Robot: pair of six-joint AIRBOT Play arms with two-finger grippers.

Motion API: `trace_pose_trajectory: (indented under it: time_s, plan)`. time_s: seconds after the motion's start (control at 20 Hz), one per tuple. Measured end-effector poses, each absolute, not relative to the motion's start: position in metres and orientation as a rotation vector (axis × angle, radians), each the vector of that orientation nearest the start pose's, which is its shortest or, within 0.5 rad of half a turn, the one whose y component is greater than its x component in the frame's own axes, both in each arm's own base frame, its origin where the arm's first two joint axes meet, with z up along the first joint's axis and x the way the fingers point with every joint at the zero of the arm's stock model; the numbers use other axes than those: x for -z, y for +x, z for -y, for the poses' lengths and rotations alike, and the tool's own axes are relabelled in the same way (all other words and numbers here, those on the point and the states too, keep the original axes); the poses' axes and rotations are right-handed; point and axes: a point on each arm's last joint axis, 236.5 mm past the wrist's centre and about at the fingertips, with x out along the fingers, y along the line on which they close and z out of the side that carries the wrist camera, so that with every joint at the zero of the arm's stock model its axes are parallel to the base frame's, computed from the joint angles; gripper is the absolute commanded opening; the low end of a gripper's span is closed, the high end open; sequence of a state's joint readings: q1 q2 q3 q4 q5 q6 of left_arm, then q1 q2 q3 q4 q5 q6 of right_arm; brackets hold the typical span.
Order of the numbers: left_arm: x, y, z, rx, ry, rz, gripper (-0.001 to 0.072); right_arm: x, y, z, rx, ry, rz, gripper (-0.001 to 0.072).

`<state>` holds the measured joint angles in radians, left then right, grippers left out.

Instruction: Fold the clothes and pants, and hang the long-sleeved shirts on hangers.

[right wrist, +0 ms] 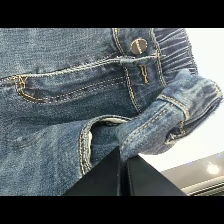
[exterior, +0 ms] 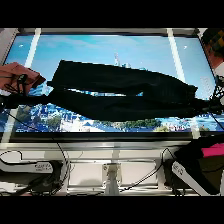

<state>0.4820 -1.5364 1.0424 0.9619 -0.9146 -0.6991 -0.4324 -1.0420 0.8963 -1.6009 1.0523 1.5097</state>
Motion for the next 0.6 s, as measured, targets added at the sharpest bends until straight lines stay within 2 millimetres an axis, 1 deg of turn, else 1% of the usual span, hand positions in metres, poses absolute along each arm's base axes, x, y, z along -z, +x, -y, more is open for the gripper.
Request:
trace_pose_trajectory:
  time_s: [0.15, 0.35, 0.4, 0.45, 0.55, 0.6]
  plan:
    - [0.09, 0.412, -0.091, 0.292, -0.132, -1.112, 0.0546, -0.005, 0.302, 0.146, 0.356, 0.178, -1.195, 0.0032]
    - [0.091, 0.412, -0.087, 0.355, -0.062, -1.105, 0.0543, -0.005, 0.302, 0.146, 0.356, 0.178, -1.195, 0.0032]
    - [0.091, 0.412, -0.083, 0.378, -0.051, -1.103, 0.0499, -0.005, 0.302, 0.146, 0.356, 0.178, -1.196, 0.0032]
    - [0.091, 0.412, -0.08, 0.397, -0.041, -1.099, 0.0424, -0.005, 0.302, 0.146, 0.356, 0.178, -1.195, 0.0032]
    - [0.09, 0.412, -0.075, 0.425, -0.027, -1.094, 0.0249, -0.005, 0.302, 0.146, 0.356, 0.178, -1.196, 0.0032]
    - [0.09, 0.411, -0.071, 0.439, -0.03, -1.094, 0.0105, -0.005, 0.302, 0.146, 0.356, 0.178, -1.196, 0.0032]
